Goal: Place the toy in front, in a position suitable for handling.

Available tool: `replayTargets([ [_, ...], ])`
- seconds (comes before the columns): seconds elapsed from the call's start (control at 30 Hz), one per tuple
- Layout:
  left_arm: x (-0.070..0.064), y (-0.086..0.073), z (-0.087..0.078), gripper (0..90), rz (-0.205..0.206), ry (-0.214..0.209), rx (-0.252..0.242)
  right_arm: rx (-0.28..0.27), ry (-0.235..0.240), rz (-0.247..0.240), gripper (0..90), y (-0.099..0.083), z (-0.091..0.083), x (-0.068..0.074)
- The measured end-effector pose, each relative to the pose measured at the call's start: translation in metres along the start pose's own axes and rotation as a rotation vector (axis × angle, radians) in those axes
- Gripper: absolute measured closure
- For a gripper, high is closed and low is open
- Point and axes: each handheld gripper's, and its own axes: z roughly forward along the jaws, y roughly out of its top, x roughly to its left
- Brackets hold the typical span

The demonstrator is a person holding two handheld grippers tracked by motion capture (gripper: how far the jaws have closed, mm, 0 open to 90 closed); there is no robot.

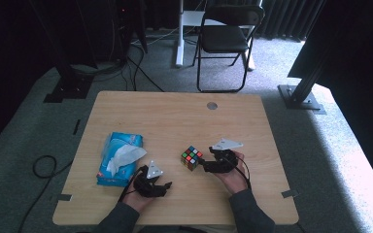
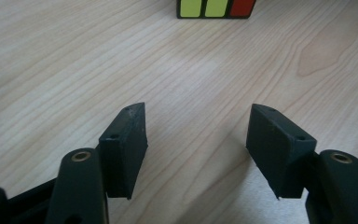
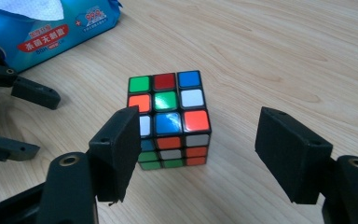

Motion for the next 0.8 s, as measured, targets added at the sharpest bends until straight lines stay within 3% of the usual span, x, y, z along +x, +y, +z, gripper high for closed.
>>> replayTargets([
  [0.13, 0.002, 0.0, -0.001, 42.5, -0.036, -0.029, 0.0, 0.0, -0.007, 0.003, 30.9, -0.003, -0.002, -0.003],
  [0.43, 0.001, 0.003, -0.008, 44.6, -0.034, -0.056, -0.047, 0.022, -0.015, 0.016, 30.9, -0.014, -0.009, -0.011],
  [0.8, 0.001, 0.004, -0.014, 43.0, -0.027, -0.036, -0.065, 0.064, -0.03, 0.034, 31.3, -0.026, 0.003, -0.016],
])
